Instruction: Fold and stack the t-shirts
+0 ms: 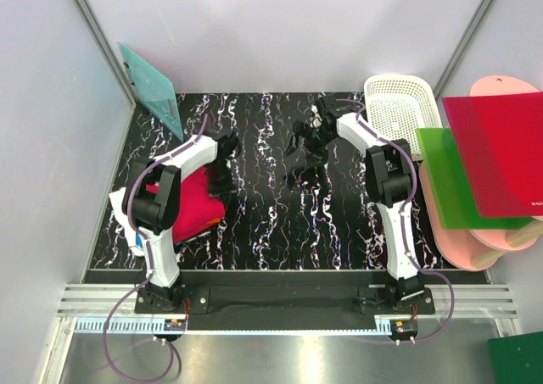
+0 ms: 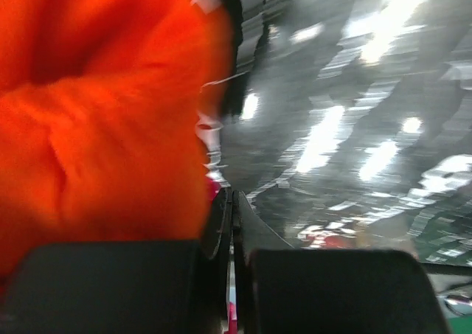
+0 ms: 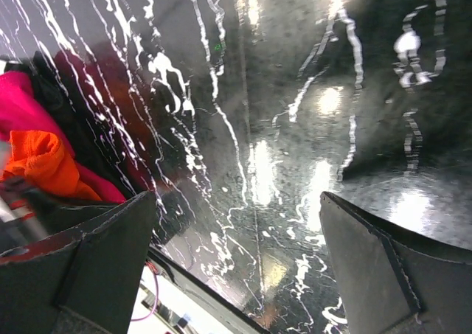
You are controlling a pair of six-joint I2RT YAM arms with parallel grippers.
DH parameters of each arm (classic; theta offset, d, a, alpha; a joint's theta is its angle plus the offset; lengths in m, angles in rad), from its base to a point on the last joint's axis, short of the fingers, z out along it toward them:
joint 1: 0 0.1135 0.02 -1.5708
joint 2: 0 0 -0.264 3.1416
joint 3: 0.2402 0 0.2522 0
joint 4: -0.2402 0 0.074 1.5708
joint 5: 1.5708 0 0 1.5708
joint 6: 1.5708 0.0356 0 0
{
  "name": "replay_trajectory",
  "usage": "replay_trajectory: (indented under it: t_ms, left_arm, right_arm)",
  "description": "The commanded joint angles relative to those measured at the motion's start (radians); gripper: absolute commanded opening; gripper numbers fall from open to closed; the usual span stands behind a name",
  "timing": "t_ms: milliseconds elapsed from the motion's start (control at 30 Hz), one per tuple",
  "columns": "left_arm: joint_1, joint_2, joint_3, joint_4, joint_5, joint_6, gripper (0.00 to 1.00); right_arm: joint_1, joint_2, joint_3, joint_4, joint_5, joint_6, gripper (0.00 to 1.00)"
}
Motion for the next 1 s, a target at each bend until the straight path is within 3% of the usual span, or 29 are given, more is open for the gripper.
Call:
replay_trajectory:
  t_ms: [0, 333, 967]
  left_arm:
    - [0.021, -0.001, -0.103, -0.034, -0.066, -0.019, 0.00]
    - [0.071, -0.039, -0.244, -0.064, -0.129, -0.046, 0.00]
    - [0.351, -0.177, -0.379, -0.166, -0.369, -0.028, 0.00]
  right_arm:
    - [-0.015, -0.073, -0.001, 0.021, 0.001, -0.006, 0.99]
    - [-0.034, -0.075, -0.016, 0.050, -0.037, 0.009, 1.00]
    - [-0.041, -0.058, -0.039, 0.075, -0.108, 0.017, 1.00]
